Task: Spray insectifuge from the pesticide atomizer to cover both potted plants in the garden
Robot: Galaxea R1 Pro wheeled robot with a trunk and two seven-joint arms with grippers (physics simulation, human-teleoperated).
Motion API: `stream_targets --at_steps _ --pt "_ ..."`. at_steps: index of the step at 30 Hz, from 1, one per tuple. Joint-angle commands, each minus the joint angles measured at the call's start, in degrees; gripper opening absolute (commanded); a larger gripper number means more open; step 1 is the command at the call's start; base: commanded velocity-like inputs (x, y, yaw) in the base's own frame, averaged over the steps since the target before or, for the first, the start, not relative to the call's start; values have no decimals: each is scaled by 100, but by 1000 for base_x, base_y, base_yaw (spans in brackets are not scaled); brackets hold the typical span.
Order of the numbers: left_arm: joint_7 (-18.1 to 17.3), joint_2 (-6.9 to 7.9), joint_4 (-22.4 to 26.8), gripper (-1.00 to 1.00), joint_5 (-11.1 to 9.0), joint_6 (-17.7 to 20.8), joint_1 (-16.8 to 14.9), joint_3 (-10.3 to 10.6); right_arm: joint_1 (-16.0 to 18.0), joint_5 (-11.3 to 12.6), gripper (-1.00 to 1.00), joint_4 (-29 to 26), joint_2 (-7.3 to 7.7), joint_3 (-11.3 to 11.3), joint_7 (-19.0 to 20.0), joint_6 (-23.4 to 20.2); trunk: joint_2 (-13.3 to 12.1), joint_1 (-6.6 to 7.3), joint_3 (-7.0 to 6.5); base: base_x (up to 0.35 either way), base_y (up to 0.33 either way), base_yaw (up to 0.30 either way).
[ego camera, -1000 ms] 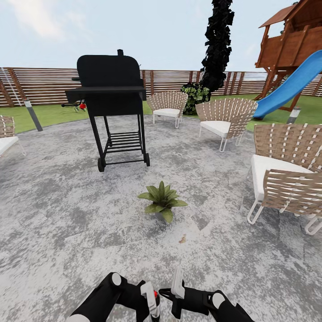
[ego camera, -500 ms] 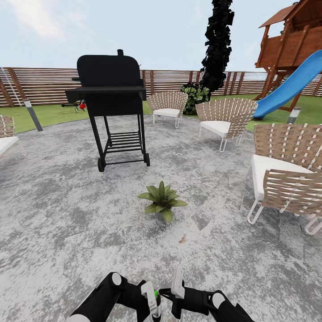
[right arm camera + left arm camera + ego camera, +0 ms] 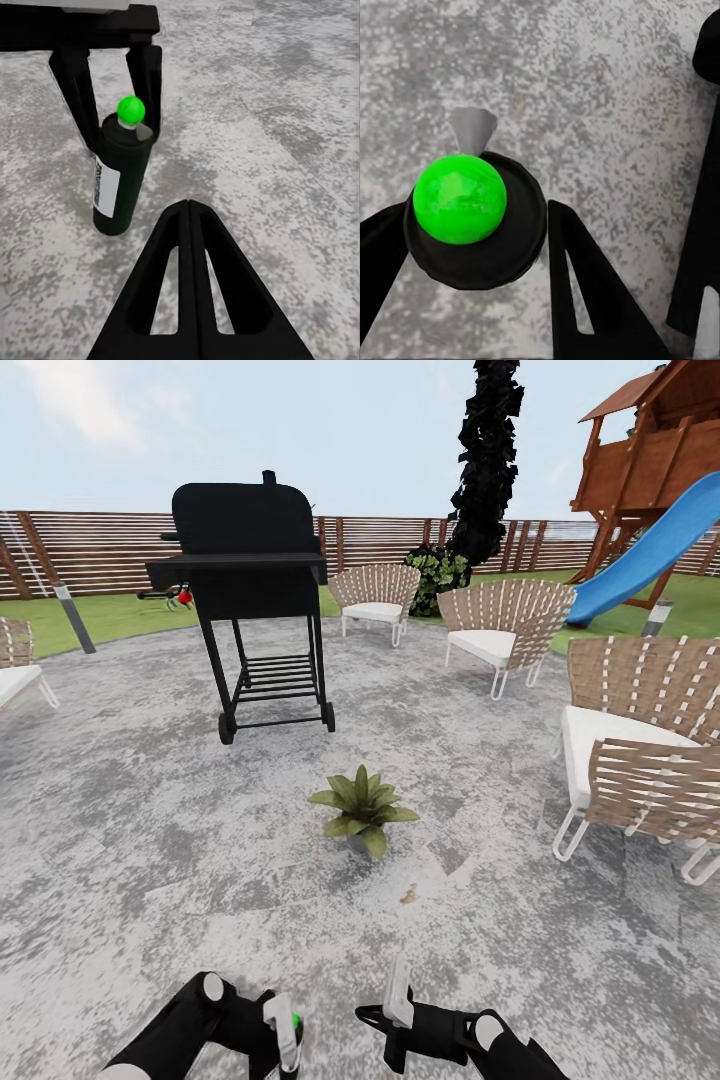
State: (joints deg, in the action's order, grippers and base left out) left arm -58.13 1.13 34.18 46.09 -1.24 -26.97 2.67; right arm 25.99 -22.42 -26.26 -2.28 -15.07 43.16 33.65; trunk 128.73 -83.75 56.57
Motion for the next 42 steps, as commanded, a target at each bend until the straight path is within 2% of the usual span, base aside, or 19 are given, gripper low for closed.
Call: stream_targets --at_steps 1,7,9,10,14,17,20,23,24,26,27,30,34,35,37,42 --pt "-7 66 9 -100 14 -16 -1 13 2 -34 -100 -3 0 4 -3 19 2 1 5 0 0 0" --pt "-1 576 9 -100 -9 -6 -8 -12 2 -42 -100 -2 0 4 -9 19 2 1 5 0 0 0" --pt "2 669 9 -100 -11 5 -9 -12 2 -43 -100 -2 0 4 -9 19 2 1 5 0 0 0" --pt "2 714 9 -100 -15 10 -9 -14 2 -43 100 -2 0 4 -9 19 2 1 5 0 0 0" --pt "87 864 9 -100 -35 46 -10 -27 2 -46 100 5 51 13 -11 27 2 1 5 0 0 0" --pt "383 888 3 -100 -38 65 18 -29 2 -60 100 104 93 21 -20 27 2 1 5 0 0 0" --pt "523 887 10 -100 -47 74 29 -32 2 -94 100 296 165 29 -36 33 2 1 5 0 0 0" --pt "595 865 16 -100 -54 148 33 -151 2 -108 100 402 215 49 -106 33 2 1 5 0 0 0" --pt "623 857 17 -100 -57 243 34 -305 2 -110 100 421 255 57 -251 29 2 1 5 0 0 0" --pt "750 829 15 -100 -61 527 34 -831 2 -98 100 452 455 69 -749 17 2 1 5 0 0 0" --pt "795 822 13 -100 -59 585 34 -1012 2 -91 100 489 530 73 -916 15 2 1 5 0 0 0" --pt "872 794 14 -100 -64 745 18 -1604 1 -65 100 997 690 82 -1749 22 2 1 5 0 0 0" --pt "880 786 10 -100 -69 1182 4 -1729 -8 -23 100 1399 716 83 -2276 30 2 1 5 0 0 0" --pt "881 785 17 -100 -71 1318 2 -1741 -11 47 100 1552 720 85 -2439 32 2 1 5 0 0 0" --pt "882 782 62 -100 -73 1586 -7 -1752 -14 637 100 2017 712 89 -3157 36 2 1 5 0 0 0" --pt "882 781 78 -100 -87 1670 -15 -1779 -15 1668 100 2199 668 84 -4385 45 2 1 5 0 0 0"
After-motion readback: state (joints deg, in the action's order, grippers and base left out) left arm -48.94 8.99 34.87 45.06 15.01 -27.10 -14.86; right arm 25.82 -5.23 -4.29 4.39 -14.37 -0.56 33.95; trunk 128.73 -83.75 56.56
